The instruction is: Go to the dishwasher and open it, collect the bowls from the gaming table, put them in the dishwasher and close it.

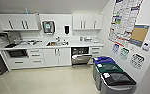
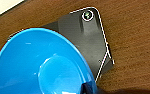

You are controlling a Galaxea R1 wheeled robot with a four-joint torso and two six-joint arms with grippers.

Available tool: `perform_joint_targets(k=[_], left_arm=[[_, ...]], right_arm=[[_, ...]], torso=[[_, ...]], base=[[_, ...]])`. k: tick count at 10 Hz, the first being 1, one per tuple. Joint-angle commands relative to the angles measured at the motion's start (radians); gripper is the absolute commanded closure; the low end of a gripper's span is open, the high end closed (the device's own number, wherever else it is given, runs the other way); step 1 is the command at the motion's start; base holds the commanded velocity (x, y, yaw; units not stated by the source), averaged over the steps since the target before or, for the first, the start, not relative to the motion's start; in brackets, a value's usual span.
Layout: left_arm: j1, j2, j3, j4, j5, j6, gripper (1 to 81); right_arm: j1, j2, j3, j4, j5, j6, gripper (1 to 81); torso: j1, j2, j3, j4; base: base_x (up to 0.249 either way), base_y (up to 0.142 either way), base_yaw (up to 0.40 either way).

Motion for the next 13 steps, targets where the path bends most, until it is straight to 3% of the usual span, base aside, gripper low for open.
perform_joint_targets(k=[1, 7, 13], left_arm=[[-0.035, -0.007, 0.0, 0.0, 0.032, 0.002, 81.1], [-0.036, -0.005, 0.0, 0.003, 0.032, 0.002, 81.1], [-0.036, -0.007, 0.0, -0.003, 0.034, 0.002, 81.1]], right_arm=[[0.043, -0.021, 0.0, -0.007, -0.056, -0.003, 81.1], [0.049, -0.015, 0.0, -0.009, -0.068, -0.005, 81.1], [0.049, -0.015, -0.006, -0.009, -0.069, -0.005, 81.1]], torso=[[0.0, 0.0, 0.0, 0.0], [0.001, 0.0, 0.0, 0.0], [0.001, 0.001, 0.0, 0.0]], base=[[0.234, 0.0, 0.0], [0.223, 0.0, 0.0], [0.154, 0.0, 0.0]])
